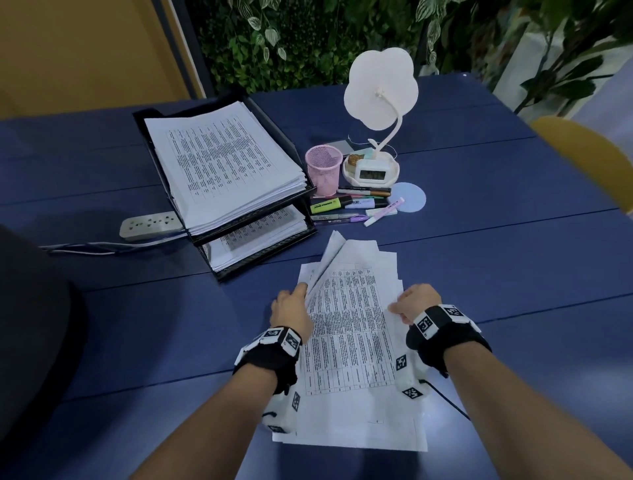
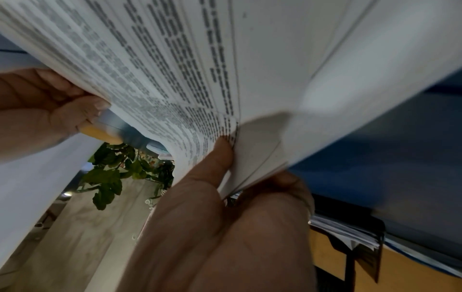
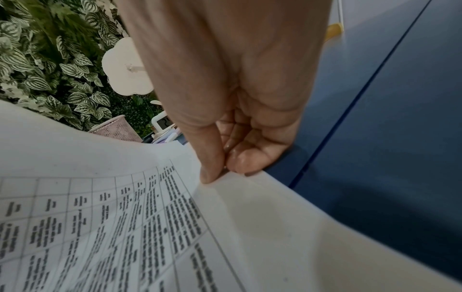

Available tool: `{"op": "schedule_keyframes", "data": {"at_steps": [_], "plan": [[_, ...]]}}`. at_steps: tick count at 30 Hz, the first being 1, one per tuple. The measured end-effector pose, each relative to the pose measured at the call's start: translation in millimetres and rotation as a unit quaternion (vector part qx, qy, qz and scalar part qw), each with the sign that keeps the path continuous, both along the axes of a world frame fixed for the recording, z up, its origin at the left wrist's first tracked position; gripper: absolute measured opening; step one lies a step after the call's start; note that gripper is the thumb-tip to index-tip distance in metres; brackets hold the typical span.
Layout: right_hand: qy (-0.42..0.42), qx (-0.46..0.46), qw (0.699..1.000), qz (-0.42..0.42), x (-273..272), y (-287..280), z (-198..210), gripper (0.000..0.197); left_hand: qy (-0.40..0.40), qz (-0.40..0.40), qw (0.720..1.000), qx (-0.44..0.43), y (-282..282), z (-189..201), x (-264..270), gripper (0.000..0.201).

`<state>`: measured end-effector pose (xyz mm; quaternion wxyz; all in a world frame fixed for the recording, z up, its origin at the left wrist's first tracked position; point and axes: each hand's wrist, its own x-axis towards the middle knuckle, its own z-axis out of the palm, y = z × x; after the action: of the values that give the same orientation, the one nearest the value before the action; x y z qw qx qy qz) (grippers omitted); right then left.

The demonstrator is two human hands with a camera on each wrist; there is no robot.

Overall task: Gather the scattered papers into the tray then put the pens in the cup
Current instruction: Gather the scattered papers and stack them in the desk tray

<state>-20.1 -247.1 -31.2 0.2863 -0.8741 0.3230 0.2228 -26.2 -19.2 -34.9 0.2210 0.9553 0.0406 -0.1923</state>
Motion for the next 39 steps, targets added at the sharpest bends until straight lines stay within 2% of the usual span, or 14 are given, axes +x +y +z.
{"op": "schedule_keyframes", "data": {"at_steps": [3, 6, 9, 12, 14, 16, 19, 21, 24, 26, 29, 33, 36, 39], "plan": [[-0.011, 0.006, 1.0, -0.008, 0, 0, -1, 0.016, 0.016, 0.004, 1.0, -0.022, -1, 6, 0, 0.047], [-0.015, 0.007, 1.0, -0.01, -1, -1, -2, 0.014, 0.027, 0.044, 0.99, -0.135, -2, 13, 1, 0.045], [-0.021, 0.005, 1.0, -0.002, -2, -1, -3, 0.014, 0.034, 0.18, 0.951, -0.249, 9, 14, 6, 0.054], [-0.02, -0.002, 1.0, 0.011, -4, 0, -1, 0.018, 0.102, 0.29, 0.897, -0.316, 22, 7, 11, 0.064], [-0.018, -0.001, 1.0, 0.015, -4, 0, 1, 0.014, 0.119, 0.242, 0.905, -0.328, 23, 6, 10, 0.043], [-0.022, 0.005, 1.0, 0.009, -6, -2, 1, 0.018, 0.068, 0.198, 0.92, -0.333, 21, 7, 7, 0.026], [-0.068, 0.062, 0.995, -0.043, -10, -9, -3, 0.032, 0.035, 0.152, 0.895, -0.417, 22, 23, 5, 0.03], [-0.123, 0.163, 0.976, -0.079, -12, -10, -2, 0.04, 0.019, 0.144, 0.87, -0.472, 26, 38, 7, 0.034], [-0.178, 0.298, 0.933, -0.094, -9, -3, 14, 0.03, -0.031, 0.166, 0.833, -0.527, 30, 61, 14, 0.037], [-0.234, 0.344, 0.904, -0.093, -4, 7, 35, 0.023, -0.072, 0.167, 0.839, -0.512, 28, 76, 20, 0.036], [-0.358, 0.343, 0.865, -0.071, 10, 24, 69, 0.015, -0.17, 0.161, 0.846, -0.48, 20, 105, 28, 0.037], [-0.487, 0.311, 0.815, -0.046, 22, 41, 108, 0.019, -0.292, 0.18, 0.812, -0.472, 7, 135, 38, 0.056], [-0.503, 0.307, 0.807, -0.029, 26, 45, 115, 0.026, -0.297, 0.173, 0.806, -0.482, 8, 133, 42, 0.058], [-0.489, 0.315, 0.812, -0.048, 27, 41, 111, 0.033, -0.288, 0.174, 0.816, -0.47, 19, 117, 46, 0.038]]}}
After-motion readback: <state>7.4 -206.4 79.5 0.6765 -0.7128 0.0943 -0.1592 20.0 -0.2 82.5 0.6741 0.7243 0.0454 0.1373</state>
